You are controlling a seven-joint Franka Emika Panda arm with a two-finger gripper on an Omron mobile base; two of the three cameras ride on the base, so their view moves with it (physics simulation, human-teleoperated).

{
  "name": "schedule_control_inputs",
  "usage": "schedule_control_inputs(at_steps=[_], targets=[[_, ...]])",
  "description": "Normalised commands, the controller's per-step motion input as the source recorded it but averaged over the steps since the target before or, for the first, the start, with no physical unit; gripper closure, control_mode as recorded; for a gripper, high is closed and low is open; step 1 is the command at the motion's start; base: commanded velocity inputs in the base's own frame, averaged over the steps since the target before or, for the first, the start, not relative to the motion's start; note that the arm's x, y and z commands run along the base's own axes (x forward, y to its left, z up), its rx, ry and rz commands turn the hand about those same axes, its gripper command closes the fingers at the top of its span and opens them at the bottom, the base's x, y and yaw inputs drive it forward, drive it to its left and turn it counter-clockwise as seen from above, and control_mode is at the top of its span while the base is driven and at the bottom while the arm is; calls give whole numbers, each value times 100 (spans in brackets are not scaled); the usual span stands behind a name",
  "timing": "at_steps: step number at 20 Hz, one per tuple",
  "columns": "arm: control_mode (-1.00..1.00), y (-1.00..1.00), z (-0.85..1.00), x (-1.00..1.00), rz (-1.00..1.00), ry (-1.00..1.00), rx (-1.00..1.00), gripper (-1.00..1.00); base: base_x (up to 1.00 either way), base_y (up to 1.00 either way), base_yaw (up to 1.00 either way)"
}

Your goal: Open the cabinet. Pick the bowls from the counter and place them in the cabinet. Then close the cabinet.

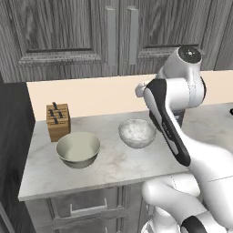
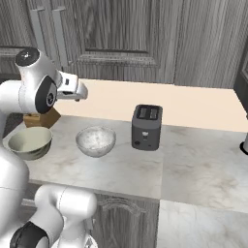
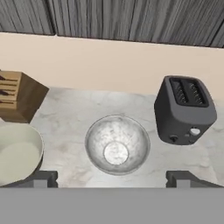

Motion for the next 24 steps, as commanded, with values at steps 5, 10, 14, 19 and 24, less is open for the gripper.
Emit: schedule_control_inputs(at_steps=[5, 10, 14, 19, 24], targets=[[-100, 12, 50, 0, 0, -5, 0, -100, 0, 0, 0], [-100, 16, 32, 3, 0, -3, 0, -100, 0, 0, 0], [-100, 26, 27, 12, 3, -10, 0, -100, 0, 0, 0], [-100, 21, 32, 20, 2, -9, 0, -100, 0, 0, 0], [-100, 10, 29, 21, 0, -8, 0, -100, 0, 0, 0]])
